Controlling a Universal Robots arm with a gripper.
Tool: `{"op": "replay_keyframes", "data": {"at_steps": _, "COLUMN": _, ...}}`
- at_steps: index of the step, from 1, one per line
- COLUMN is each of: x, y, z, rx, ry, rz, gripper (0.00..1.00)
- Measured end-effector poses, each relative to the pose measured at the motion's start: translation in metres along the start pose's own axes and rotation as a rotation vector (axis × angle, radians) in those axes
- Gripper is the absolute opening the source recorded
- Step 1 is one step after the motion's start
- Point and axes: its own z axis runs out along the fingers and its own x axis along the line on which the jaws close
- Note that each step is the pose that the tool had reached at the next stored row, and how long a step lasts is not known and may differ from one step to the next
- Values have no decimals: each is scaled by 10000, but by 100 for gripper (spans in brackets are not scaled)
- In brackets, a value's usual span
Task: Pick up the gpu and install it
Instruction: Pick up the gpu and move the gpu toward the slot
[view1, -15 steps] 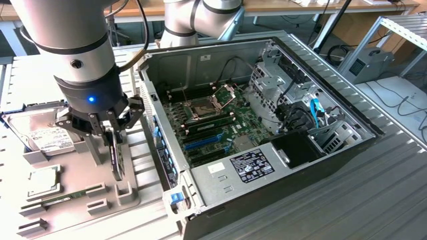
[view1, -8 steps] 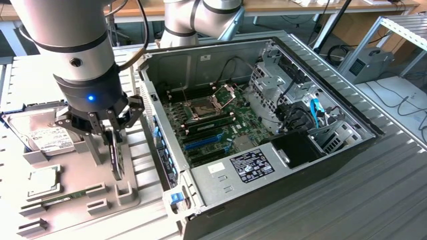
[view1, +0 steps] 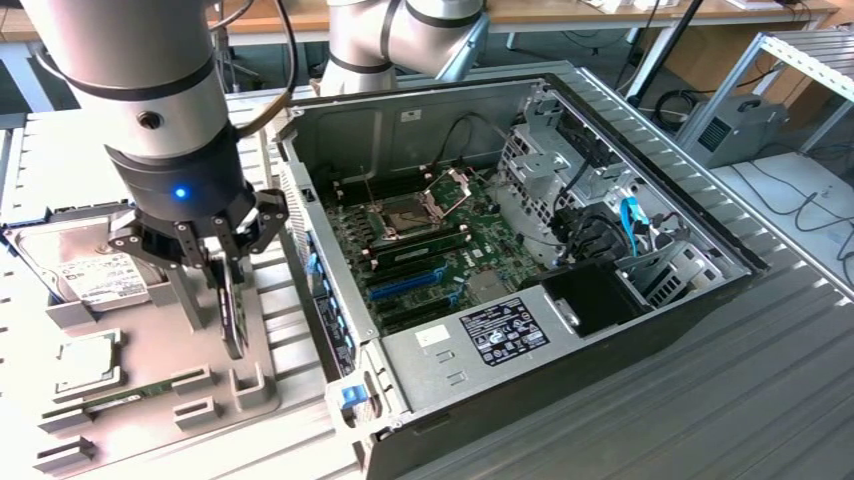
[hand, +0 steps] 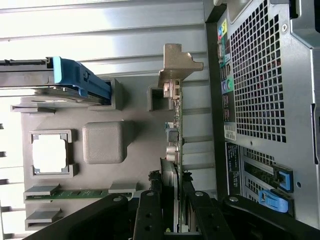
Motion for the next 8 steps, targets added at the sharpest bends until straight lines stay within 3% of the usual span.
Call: {"op": "replay_keyframes", "data": {"at_steps": 8, "x": -1, "y": 1, "z": -27, "rx": -10, "ry": 1, "rz": 0, "gripper": 26}}
